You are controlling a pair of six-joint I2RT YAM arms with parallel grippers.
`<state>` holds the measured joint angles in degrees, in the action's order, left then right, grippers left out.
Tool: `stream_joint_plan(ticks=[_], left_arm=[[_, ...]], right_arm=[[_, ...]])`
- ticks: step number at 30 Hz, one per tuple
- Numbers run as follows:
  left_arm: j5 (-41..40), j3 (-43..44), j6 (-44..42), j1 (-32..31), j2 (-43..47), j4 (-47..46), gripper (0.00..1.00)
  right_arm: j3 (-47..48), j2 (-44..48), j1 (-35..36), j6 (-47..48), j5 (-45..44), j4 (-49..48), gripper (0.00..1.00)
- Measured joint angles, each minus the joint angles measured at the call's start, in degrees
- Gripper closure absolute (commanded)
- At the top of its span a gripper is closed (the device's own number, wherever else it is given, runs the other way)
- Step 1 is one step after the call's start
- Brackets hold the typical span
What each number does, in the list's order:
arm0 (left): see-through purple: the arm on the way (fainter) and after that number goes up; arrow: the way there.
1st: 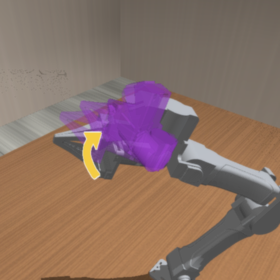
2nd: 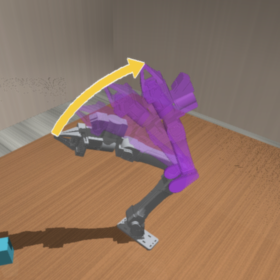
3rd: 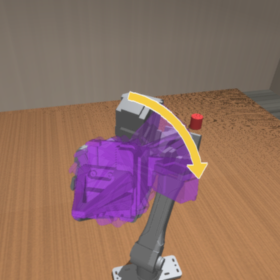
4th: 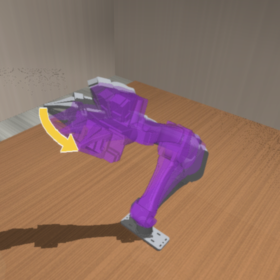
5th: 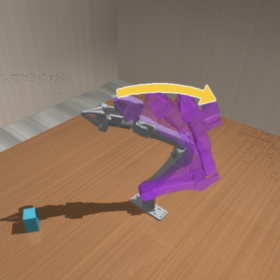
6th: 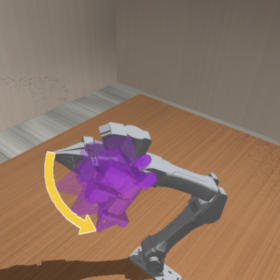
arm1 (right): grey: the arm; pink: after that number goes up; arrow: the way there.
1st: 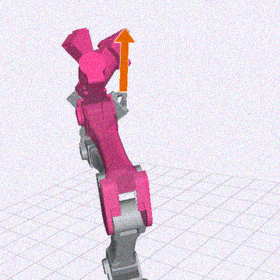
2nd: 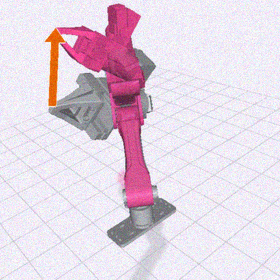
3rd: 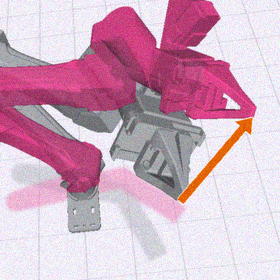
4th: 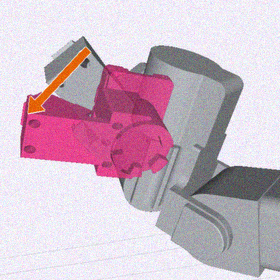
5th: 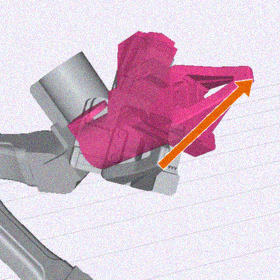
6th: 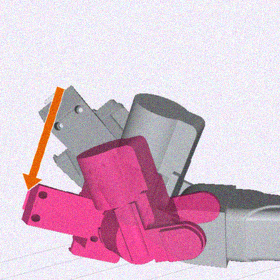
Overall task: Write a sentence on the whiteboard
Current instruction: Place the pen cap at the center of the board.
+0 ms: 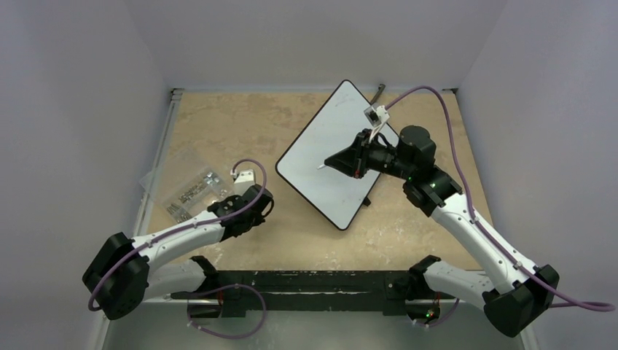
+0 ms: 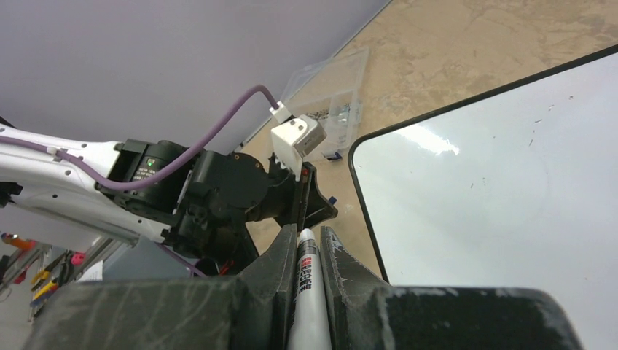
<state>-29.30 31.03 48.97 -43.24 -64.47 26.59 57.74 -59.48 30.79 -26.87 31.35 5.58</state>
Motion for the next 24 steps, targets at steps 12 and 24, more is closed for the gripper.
stream_joint_plan(ticks=[12, 24], left_arm=[[-1.05, -1.92, 0.35, 0.52, -0.63, -2.97, 0.46], [-1.31, -1.57, 0.44, 1.49, 9.14, 0.28, 0.3]], right_arm=[[-0.13, -0.13, 0.0, 0.66, -2.51, 0.13, 1.0], [-0.57, 1.22, 0.0, 2.36, -9.57, 2.91, 1.0]])
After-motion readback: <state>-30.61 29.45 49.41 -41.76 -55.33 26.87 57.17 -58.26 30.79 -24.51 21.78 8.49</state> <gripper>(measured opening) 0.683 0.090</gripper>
